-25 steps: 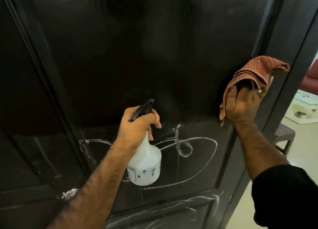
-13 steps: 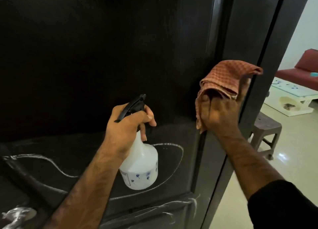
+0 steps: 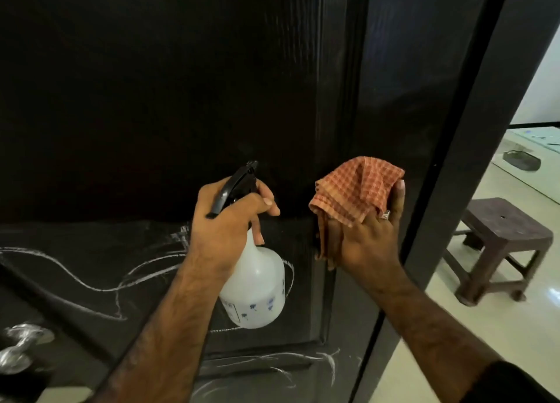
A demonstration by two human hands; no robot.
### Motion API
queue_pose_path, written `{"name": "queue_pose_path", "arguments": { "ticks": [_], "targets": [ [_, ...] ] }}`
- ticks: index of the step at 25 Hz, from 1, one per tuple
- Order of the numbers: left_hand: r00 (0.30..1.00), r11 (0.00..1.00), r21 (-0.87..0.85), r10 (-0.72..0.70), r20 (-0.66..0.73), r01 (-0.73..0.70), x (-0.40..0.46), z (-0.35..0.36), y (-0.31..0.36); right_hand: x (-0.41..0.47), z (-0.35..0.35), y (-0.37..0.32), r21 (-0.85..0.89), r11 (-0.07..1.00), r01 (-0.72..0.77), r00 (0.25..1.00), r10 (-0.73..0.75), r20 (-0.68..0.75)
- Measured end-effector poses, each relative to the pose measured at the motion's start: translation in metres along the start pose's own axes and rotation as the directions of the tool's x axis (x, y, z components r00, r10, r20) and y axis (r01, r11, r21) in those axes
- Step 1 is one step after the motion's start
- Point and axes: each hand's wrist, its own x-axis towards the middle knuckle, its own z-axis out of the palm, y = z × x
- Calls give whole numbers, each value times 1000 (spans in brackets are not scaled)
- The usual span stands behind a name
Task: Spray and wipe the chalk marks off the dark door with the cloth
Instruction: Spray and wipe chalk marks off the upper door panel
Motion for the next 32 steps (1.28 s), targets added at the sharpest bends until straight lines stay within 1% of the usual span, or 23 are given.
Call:
{"name": "queue_pose_path", "arguments": {
  "ticks": [2,5,7,9,10,11,12,13,14,15,17,19,20,21,23,24,25,26,28,29,30,31,32],
  "targets": [
    [1000,1000,19,-12,-1,12,-6,1,0,18,-1,-4,2,1000,-25,999,25,-26],
    [997,997,61,-52,-53,55,-7,6,-8,60,2,-27,39,990,-135,977,140,-159],
    [996,995,81,-53,-74,59,-7,9,-10,45,1,-21,62,997,-52,991,59,-120],
    [996,995,82,-48,-71,54,-8,11,-11,14,-12,4,-7,994,109,994,-109,21],
    [997,996,79,-43,-64,48,-9,11,-11,7,-18,16,-46,987,151,988,-149,50],
    [997,996,74,-43,-60,47,-9,11,-13,9,-19,18,-67,990,120,992,-118,44],
    [997,996,67,-54,-55,57,-10,11,-15,15,-14,14,-74,997,3,1000,-2,4],
    [997,996,60,-63,-50,66,-9,11,-16,26,-8,4,-59,987,-149,988,147,-45],
    [997,996,49,-67,-49,69,-9,11,-17,35,-2,-10,-22,971,-239,969,236,-74],
    [997,997,35,-66,-49,68,-9,10,-18,35,3,-22,7,968,-252,964,252,-80],
    [997,998,11,-65,-46,65,-8,9,-19,14,2,-16,1,996,-86,996,86,-30],
    [995,996,-14,-89,-39,88,-8,9,-19,4,-15,18,-26,993,111,993,-110,49],
    [994,995,-29,-99,-37,98,-8,9,-20,8,-20,28,-39,994,106,993,-104,48],
    [994,994,-43,-102,-33,100,-7,9,-20,16,-20,30,-57,998,6,1000,-6,4],
    [995,994,-62,-96,-34,94,-7,10,-19,39,-7,14,-62,959,-275,958,268,-102],
    [994,993,-65,-97,-41,94,-6,12,-20,45,-2,3,-53,960,-276,955,267,-127],
    [994,993,-61,-101,-50,98,-5,12,-21,43,1,-4,-68,977,-200,974,191,-125],
    [993,994,-50,-104,-57,101,-5,13,-23,33,1,0,-69,995,-66,995,60,-80],
    [994,994,-47,-103,-38,102,-5,12,-25,13,-18,28,-61,987,148,989,-146,32],
    [994,994,-50,-100,-35,98,-5,11,-24,11,-27,42,-54,991,124,991,-121,58],
    [995,995,-44,-93,-31,92,-5,10,-23,16,-29,48,-27,1000,-5,999,6,47],
    [996,996,-31,-89,-26,88,-5,10,-24,27,-29,46,-11,981,-196,981,196,1],
    [996,996,-21,-85,-23,85,-5,11,-23,41,-21,40,-35,915,-402,915,399,-63]
  ]
}}
